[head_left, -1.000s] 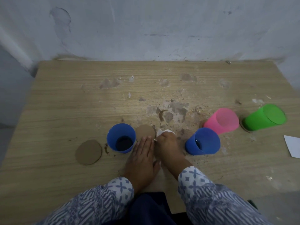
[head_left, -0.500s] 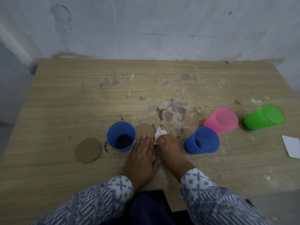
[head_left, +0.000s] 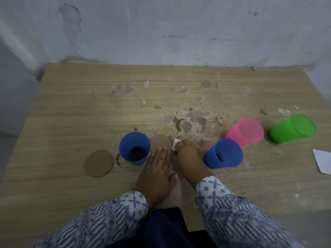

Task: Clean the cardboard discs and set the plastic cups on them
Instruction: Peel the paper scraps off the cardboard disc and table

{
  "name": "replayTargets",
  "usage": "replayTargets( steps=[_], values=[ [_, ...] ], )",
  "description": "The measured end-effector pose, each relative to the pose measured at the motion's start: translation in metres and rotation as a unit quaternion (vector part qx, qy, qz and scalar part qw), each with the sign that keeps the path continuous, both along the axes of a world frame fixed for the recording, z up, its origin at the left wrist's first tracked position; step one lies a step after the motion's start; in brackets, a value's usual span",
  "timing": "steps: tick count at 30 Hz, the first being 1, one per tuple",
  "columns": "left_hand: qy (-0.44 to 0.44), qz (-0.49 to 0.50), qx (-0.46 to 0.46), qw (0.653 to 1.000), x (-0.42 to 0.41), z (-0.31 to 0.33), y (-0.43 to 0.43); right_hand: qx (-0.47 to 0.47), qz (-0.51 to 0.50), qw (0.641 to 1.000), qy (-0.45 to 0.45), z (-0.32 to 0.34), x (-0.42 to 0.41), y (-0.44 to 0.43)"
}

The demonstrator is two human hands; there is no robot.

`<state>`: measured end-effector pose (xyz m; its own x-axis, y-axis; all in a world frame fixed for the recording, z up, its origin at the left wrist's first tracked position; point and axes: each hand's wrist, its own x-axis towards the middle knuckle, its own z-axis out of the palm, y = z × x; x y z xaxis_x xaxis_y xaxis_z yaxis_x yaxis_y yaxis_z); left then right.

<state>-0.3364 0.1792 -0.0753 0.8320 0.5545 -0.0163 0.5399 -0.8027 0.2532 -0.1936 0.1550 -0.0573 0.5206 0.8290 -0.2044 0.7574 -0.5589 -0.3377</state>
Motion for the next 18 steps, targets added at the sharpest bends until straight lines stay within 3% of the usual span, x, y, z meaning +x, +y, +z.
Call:
replayTargets(
  steps=[4,10,15,18],
  values=[
    [-0.008,-0.004,-0.002,1.000,0.000,0.000,0.000,0.026,0.048,0.999,-0.007,0.000,-0.013,-0.031],
    [0.003,-0.002,0.004,1.000,0.000,0.000,0.001,0.048,-0.054,0.997,0.001,0.002,0.005,-0.006],
    [-0.009,0.000,-0.008,1.000,0.000,0.000,0.001,0.070,0.034,0.996,-0.037,0.002,-0.013,-0.013],
    [-0.011,-0.008,-0.007,1.000,0.001,0.000,0.001,0.087,0.030,0.996,-0.015,0.005,-0.017,-0.035]
  ],
)
